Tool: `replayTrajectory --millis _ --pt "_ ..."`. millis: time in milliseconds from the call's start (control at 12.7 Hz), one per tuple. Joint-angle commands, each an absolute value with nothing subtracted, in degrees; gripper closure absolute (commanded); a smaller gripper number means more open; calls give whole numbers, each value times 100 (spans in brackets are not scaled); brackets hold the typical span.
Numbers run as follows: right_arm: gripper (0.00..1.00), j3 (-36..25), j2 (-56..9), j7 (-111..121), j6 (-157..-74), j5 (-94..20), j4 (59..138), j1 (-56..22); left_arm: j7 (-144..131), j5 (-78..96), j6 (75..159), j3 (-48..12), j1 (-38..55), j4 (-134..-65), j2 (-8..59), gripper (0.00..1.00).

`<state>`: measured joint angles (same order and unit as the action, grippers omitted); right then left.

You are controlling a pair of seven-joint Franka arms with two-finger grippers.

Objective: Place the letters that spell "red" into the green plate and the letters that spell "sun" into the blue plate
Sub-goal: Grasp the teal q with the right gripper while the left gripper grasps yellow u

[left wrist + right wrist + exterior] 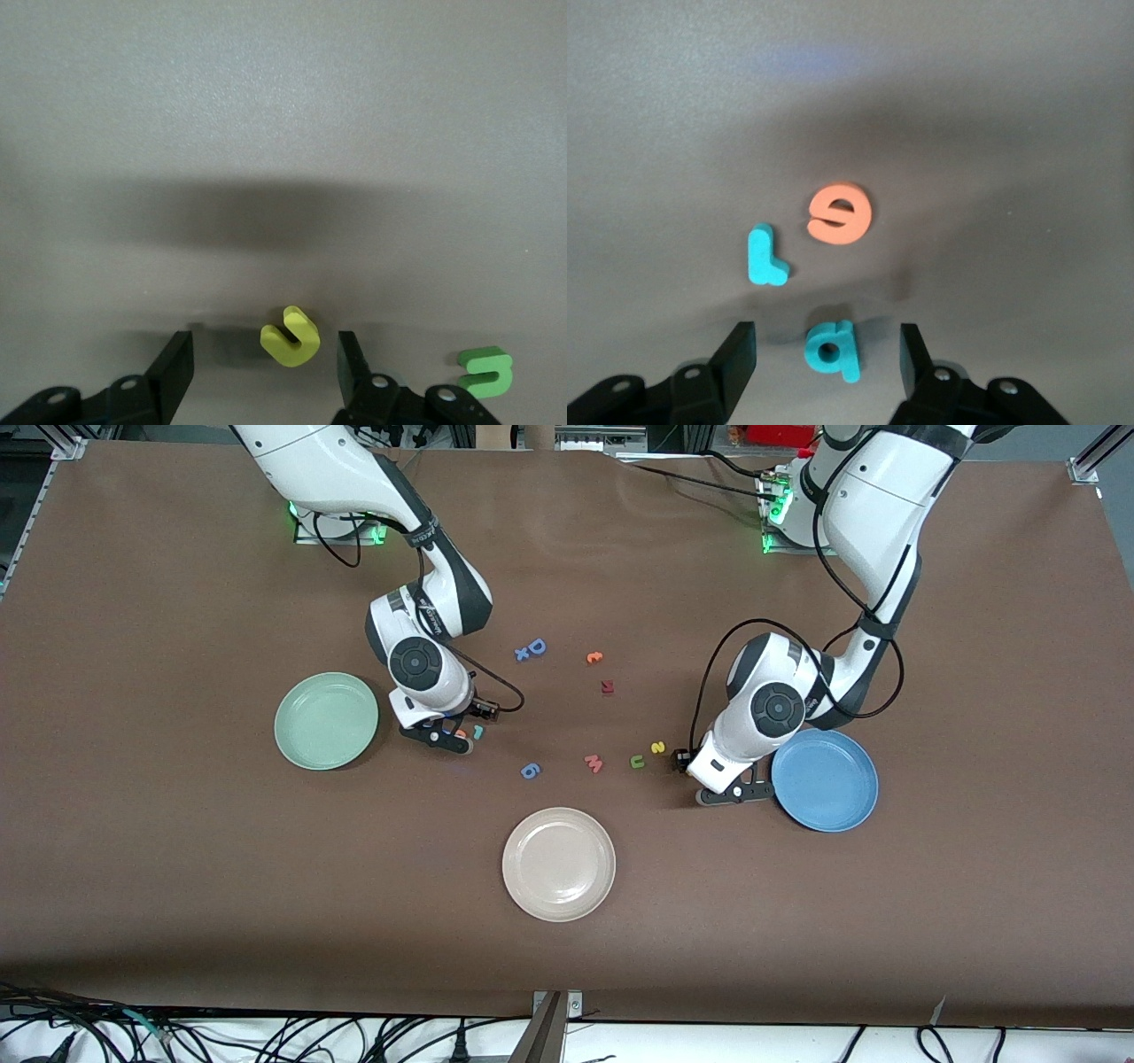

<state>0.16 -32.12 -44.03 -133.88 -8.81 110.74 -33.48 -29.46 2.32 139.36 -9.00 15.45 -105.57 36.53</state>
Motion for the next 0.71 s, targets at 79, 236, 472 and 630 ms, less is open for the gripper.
replayTrajectory --millis 79,236,472,630 --pt "30 97 -3129 -4456 -13447 -976 11180 -3366 -3032 334 14167 -896 1626 -10529 3805 30" --pt "41 105 -3129 -4456 -13421 -976 11188 -3366 -3102 290 14186 -888 1696 -10529 3823 43" --pt "46 105 -3138 -4404 -13421 -976 11250 -3366 -3155 237 14177 -888 1696 -10529 3815 70" --pt "46 97 -3129 -4386 -13456 -967 11294 -3366 -3155 237 14177 -888 1696 -10529 3823 80"
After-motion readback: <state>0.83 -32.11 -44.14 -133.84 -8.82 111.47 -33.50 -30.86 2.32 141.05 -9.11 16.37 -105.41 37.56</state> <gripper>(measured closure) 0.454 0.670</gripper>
